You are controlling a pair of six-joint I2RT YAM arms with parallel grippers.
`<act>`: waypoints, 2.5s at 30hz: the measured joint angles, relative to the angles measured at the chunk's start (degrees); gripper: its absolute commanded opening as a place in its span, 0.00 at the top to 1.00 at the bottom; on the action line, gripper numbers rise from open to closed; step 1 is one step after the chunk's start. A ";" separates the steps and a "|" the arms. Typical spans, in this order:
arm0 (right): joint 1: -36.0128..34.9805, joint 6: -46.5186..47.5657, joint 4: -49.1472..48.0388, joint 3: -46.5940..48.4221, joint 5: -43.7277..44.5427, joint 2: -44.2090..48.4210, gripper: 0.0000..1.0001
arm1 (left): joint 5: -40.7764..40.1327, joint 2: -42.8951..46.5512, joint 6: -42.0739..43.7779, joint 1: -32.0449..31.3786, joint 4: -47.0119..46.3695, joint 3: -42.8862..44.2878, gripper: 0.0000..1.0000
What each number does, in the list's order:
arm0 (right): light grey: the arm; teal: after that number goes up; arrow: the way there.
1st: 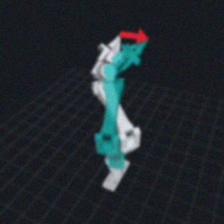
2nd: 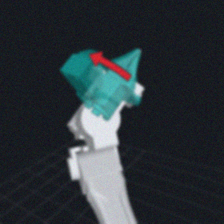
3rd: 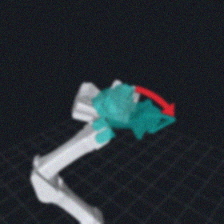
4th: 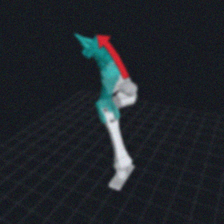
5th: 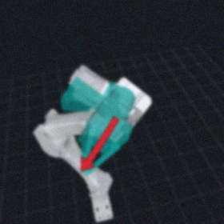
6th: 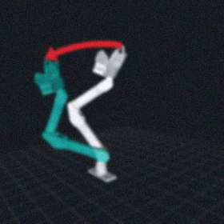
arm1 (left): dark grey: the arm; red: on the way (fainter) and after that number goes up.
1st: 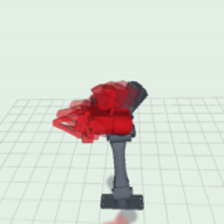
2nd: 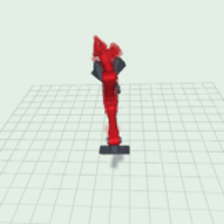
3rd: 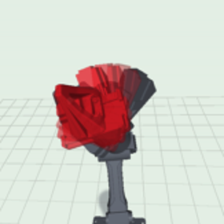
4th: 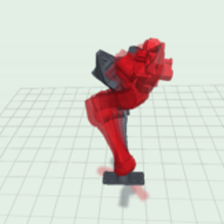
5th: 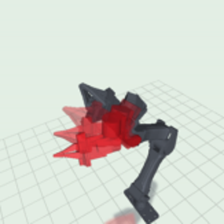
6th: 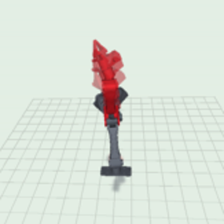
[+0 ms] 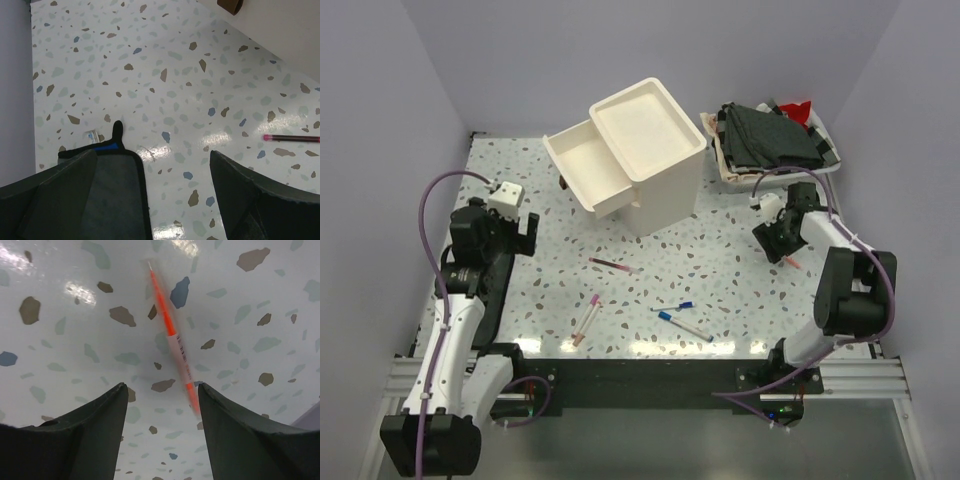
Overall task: Sort the stationery into containers
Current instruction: Pick up the pen from the corner of the board, then place the pen in the drawer.
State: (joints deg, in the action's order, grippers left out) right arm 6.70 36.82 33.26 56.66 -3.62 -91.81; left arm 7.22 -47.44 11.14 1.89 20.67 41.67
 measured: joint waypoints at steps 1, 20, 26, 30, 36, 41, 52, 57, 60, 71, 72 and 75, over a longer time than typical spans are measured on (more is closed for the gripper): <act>1.01 0.66 -0.37 0.13 -0.39 -1.18 0.41 | 0.00 -0.24 0.04 0.11 0.00 0.02 0.00; 5.38 18.43 4.42 5.86 -11.87 -9.75 0.89 | 3.32 -5.18 0.66 4.11 0.02 2.91 0.00; 5.40 20.06 10.62 5.73 -15.15 -8.04 0.95 | 4.94 -5.20 0.68 4.13 -0.37 2.91 0.00; 5.22 19.50 20.61 6.54 -18.99 -0.24 1.00 | 5.99 -4.61 0.96 4.15 -1.92 2.34 0.00; 1.70 13.79 33.51 23.78 -24.90 13.97 1.00 | 5.88 -2.67 1.36 4.15 -5.16 -0.31 0.00; -10.40 2.29 36.70 40.98 -27.50 16.09 1.00 | 3.06 -2.45 -1.27 4.15 -6.43 -1.31 0.00; -25.77 -28.72 28.98 71.71 -26.82 -5.70 1.00 | -2.12 -0.07 -8.68 5.68 -7.26 -1.29 0.00; -35.78 -35.36 25.57 81.05 -23.04 -15.28 1.00 | -4.81 2.19 -10.25 6.75 -5.90 -1.29 0.00; -40.09 -38.10 24.44 83.91 -22.40 -19.06 1.00 | -4.98 2.69 -10.64 7.02 -5.31 -1.27 0.00; -43.58 -44.72 19.41 94.29 -19.67 -33.46 1.00 | -3.89 2.86 -10.95 8.22 -3.54 -1.16 0.00; -43.56 -45.00 19.30 94.57 -19.61 -34.60 1.00 | -3.72 2.86 -11.06 8.48 -3.28 -1.11 0.00; -43.65 -45.75 18.86 95.27 -19.54 -37.70 1.00 | -2.91 2.86 -11.21 9.38 -2.91 -1.01 0.00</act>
State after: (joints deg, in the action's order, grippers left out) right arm -36.95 -8.93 52.12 151.94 -23.16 -129.51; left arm 4.32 -44.58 -0.08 11.27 17.76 40.66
